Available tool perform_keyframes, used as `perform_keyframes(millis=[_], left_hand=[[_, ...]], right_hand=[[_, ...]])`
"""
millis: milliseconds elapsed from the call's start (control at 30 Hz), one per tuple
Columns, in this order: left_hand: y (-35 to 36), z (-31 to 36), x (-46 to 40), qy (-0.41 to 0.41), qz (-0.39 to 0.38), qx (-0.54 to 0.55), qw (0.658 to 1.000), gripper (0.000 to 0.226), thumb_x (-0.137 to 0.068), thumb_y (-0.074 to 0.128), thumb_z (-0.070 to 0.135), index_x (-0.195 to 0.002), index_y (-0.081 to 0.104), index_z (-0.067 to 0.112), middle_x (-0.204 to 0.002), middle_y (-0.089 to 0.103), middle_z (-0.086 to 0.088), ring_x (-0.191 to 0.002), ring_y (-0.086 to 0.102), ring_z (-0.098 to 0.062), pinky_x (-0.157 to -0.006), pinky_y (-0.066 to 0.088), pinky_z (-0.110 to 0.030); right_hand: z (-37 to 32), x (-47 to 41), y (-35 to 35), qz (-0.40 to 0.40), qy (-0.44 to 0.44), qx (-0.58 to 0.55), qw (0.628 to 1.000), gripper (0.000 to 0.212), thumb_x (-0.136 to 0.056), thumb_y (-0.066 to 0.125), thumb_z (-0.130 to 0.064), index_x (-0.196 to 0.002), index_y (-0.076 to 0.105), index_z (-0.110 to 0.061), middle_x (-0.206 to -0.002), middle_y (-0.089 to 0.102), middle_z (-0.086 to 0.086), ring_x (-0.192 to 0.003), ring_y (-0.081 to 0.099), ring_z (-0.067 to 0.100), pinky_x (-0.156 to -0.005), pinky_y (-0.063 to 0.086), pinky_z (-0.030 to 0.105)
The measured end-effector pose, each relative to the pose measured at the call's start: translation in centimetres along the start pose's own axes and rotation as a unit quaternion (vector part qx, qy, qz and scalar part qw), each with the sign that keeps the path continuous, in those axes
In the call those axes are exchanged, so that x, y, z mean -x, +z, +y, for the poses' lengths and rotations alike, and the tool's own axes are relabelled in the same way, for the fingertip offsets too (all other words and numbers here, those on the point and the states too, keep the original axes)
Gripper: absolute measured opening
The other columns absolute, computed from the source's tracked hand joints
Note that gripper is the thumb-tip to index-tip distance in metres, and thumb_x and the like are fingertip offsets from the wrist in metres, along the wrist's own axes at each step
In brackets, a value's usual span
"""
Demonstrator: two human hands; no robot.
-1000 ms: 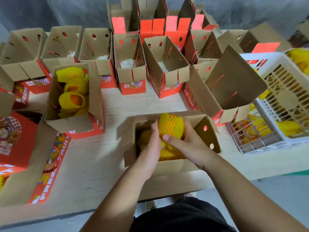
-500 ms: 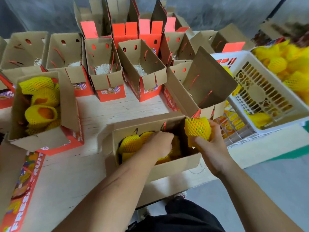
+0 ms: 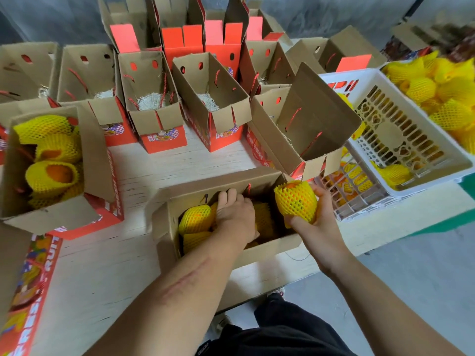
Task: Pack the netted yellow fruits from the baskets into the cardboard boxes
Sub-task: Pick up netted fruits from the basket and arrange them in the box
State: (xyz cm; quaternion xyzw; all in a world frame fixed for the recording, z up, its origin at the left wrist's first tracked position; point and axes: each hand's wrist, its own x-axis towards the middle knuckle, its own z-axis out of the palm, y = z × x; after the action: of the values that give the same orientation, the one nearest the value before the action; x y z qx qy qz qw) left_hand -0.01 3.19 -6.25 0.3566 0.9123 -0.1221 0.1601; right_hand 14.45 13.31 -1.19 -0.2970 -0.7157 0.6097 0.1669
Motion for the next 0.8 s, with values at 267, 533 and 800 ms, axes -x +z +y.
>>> perform_keyframes(millis=[267, 533, 800], left_hand=[[0.8, -0.6, 0.8, 0.000, 0.119, 0.073, 0.990, 0.078, -0.066, 0.071, 0.073, -0.124, 0.056, 0.024, -0.119, 0.061, 0.002, -0.115, 0.041, -0.025, -0.095, 0.024, -0.045], [0.8, -0.8, 1.0, -0.010, 0.161, 0.066, 0.985, 0.067, -0.075, 0.076, 0.067, -0.126, 0.055, 0.028, -0.116, 0.059, -0.001, -0.109, 0.043, -0.027, -0.086, 0.026, -0.043], [0.5, -2.3, 1.5, 0.018, 0.144, 0.151, 0.978, 0.022, -0.098, 0.058, 0.033, -0.120, 0.060, 0.032, -0.108, 0.070, 0.005, -0.116, 0.043, -0.024, -0.091, 0.027, -0.042]], right_hand=[[0.2, 0.3, 0.0, 0.018, -0.016, 0.005, 1.000, 0.068, -0.074, 0.076, -0.024, -0.119, 0.043, -0.063, -0.109, 0.057, -0.027, -0.103, 0.061, 0.002, -0.075, 0.056, 0.020], [0.3, 0.0, -0.4, 0.046, -0.033, 0.002, 0.998, 0.073, -0.072, 0.079, -0.029, -0.127, 0.037, -0.052, -0.118, 0.053, -0.025, -0.104, 0.060, -0.001, -0.075, 0.055, 0.020], [-4.1, -3.9, -0.5, -0.344, -0.076, 0.475, 0.806, 0.059, -0.090, 0.071, -0.015, -0.142, 0.048, -0.031, -0.141, 0.034, -0.003, -0.124, 0.040, 0.015, -0.105, 0.044, 0.028]])
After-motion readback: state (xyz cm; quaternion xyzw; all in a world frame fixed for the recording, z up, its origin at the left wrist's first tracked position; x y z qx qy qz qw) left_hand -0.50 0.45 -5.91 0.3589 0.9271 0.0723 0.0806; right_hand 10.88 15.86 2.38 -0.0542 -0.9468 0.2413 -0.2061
